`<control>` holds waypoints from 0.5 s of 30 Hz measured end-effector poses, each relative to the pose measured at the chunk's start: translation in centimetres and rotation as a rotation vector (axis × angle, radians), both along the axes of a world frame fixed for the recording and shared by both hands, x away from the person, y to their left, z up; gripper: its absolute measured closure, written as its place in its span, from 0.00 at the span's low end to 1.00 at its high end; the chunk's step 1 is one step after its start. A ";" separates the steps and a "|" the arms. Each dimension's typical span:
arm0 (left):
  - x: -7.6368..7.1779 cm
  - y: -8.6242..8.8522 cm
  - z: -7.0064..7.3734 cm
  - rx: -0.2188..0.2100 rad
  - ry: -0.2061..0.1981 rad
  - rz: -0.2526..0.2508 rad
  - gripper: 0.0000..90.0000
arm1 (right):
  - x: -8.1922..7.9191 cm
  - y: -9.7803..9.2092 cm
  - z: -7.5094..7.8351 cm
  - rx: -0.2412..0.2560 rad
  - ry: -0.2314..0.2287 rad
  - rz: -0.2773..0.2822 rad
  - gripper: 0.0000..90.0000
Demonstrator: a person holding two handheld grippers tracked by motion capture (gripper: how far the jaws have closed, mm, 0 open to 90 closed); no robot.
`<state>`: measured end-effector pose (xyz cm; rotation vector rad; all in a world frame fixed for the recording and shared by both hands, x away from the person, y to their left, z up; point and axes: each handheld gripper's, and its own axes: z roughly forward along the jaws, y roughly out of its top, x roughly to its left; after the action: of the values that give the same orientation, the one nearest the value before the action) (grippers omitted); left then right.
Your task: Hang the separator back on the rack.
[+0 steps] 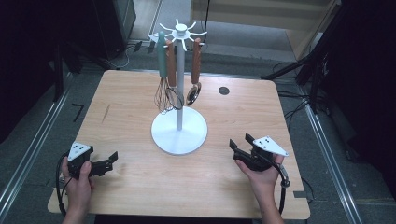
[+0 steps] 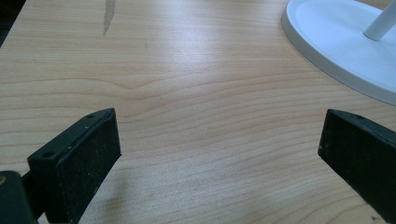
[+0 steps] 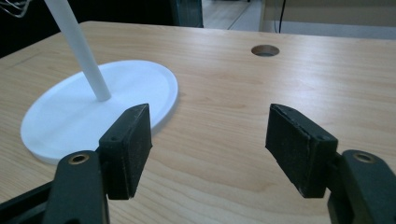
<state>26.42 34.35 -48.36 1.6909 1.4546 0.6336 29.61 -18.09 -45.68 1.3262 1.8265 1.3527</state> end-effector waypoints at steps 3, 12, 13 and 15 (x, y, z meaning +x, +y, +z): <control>0.0 0.0 0.0 0.005 0.001 0.000 0.00 | -0.3 -0.7 -0.6 -0.002 0.014 -0.014 0.35; 0.0 -0.1 -0.1 0.014 0.001 0.008 0.00 | -1.5 -3.2 -2.5 -0.003 0.038 -0.084 0.34; 0.0 -0.1 -0.1 0.014 0.001 0.008 0.00 | -1.7 -3.6 -2.7 -0.003 0.038 -0.097 0.34; 0.1 -0.1 -0.1 0.013 0.001 0.006 0.00 | -2.1 -4.3 -3.2 -0.020 0.037 -0.122 0.34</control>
<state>26.48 34.27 -48.43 1.6975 1.4598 0.6466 27.47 -22.39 -48.89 1.4372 1.7476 1.2511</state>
